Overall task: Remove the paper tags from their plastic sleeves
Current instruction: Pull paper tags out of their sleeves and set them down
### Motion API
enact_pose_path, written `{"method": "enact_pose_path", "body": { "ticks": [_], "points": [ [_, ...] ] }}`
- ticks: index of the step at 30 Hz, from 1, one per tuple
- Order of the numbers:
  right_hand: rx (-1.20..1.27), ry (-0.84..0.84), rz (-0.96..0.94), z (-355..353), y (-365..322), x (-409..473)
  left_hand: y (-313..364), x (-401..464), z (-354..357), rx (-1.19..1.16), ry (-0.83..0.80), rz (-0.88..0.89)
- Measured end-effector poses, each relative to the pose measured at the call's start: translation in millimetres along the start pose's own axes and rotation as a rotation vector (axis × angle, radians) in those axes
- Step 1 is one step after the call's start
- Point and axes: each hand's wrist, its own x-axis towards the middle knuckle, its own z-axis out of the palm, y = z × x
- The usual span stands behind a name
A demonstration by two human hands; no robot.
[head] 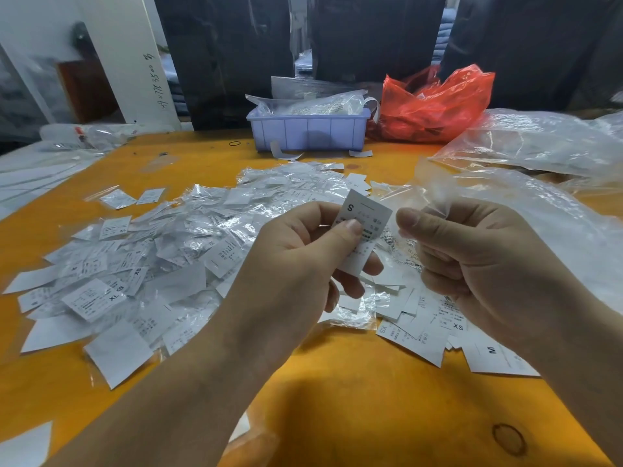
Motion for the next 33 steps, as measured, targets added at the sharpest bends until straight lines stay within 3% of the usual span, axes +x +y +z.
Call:
{"method": "enact_pose_path", "body": {
  "ticks": [18, 33],
  "points": [
    [-0.081, -0.052, -0.055, 1.9, 0.2, -2.6, 0.2, -0.1, 1.6, 0.025, -0.079, -0.067],
    [-0.134, -0.139, -0.003, 4.1, 1.9, -3.1, -3.5, 2.3, -0.8, -0.007, -0.034, -0.063]
  ]
}}
